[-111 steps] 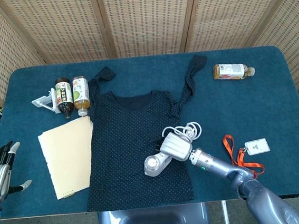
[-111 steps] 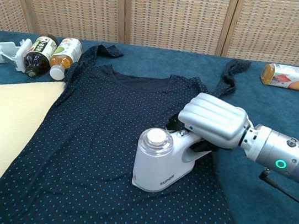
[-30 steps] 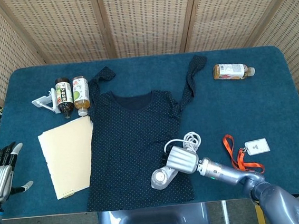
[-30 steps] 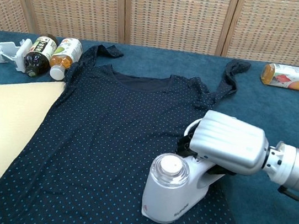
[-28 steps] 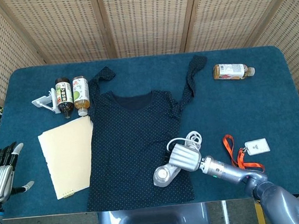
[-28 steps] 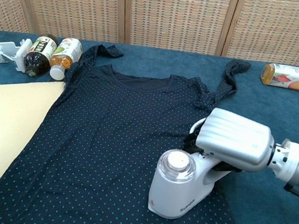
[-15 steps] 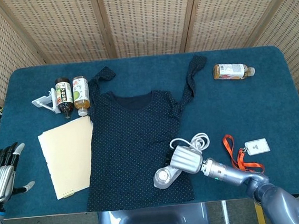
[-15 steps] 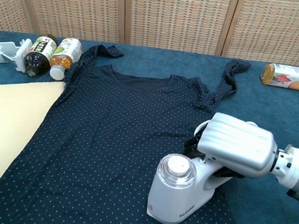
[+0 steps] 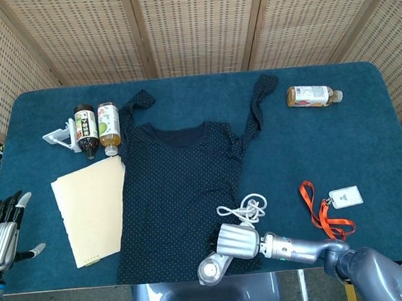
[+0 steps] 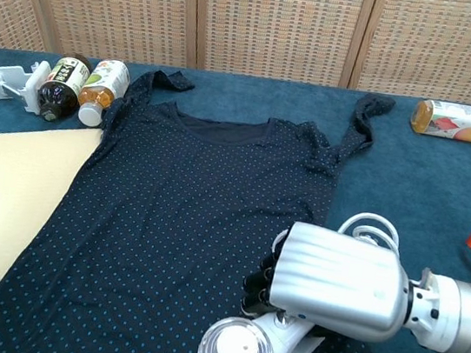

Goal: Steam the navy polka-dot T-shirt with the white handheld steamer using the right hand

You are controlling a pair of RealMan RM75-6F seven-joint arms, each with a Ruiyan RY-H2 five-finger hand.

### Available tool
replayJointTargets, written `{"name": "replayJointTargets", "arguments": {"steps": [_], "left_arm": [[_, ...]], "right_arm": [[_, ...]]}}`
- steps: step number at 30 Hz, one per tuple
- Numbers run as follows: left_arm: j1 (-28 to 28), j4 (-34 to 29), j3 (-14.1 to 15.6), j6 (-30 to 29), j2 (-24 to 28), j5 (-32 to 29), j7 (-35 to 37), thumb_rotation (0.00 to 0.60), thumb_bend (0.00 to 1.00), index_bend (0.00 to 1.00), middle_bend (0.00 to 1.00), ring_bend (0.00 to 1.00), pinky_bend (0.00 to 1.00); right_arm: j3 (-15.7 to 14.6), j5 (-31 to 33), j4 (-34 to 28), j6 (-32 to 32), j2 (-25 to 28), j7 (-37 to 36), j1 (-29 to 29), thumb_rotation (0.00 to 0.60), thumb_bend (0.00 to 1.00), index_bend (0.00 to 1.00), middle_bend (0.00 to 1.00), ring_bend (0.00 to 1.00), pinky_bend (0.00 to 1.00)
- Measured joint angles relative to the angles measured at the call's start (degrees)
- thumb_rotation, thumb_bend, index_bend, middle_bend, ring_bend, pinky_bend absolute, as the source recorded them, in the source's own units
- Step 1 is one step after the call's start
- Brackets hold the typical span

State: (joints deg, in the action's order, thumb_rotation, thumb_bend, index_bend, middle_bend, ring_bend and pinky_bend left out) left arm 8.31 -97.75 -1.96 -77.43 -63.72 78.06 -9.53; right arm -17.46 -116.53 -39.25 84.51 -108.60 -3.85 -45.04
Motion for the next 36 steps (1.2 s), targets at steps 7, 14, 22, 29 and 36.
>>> {"name": "replayJointTargets", "arguments": {"steps": [7,14,22,29,36], "left_arm": [[-0.09,-0.25,0.09,-0.18,0.04,0.13,-0.19,0.6,0.0,0.0,0.0,0.0,0.0],[-0.11,-0.22,0.19,-0.26,-0.07,0.35,-0.34,0.6,0.0,0.0,0.0,0.0,0.0],[-0.08,-0.26,0.25,-0.17,-0.22,0.35,-0.59,0.6,0.0,0.0,0.0,0.0,0.0],[-0.05,-0.32,0.23,-0.11,-0.26,0.24,-0.7,0.6,0.0,0.0,0.0,0.0,0.0],[-0.01,-0.05,0.13,0.05,-0.2,0.0,-0.42,0.6,0.0,0.0,0.0,0.0,0.0]], "right_arm": [[0.75,1.01,2.02,-0.66,1.14,-0.15,0.51,0.6,1.0,0.85,0.7,0.75,1.0],[1.73,2.86,6.73,-0.87,2.22,-1.61,1.74,0.6,1.0,0.85,0.7,0.75,1.0],[2.9,4.98,12.84,-0.88,2.2,-4.79,3.31,0.6,1.0,0.85,0.7,0.75,1.0],[4.08,5.34,12.05,0.03,0.81,-5.65,2.2,0.6,1.0,0.85,0.7,0.75,1.0],[4.82,5.06,8.55,-1.4,-1.87,-4.12,0.04,0.6,1.0,0.85,0.7,0.75,1.0]]}}
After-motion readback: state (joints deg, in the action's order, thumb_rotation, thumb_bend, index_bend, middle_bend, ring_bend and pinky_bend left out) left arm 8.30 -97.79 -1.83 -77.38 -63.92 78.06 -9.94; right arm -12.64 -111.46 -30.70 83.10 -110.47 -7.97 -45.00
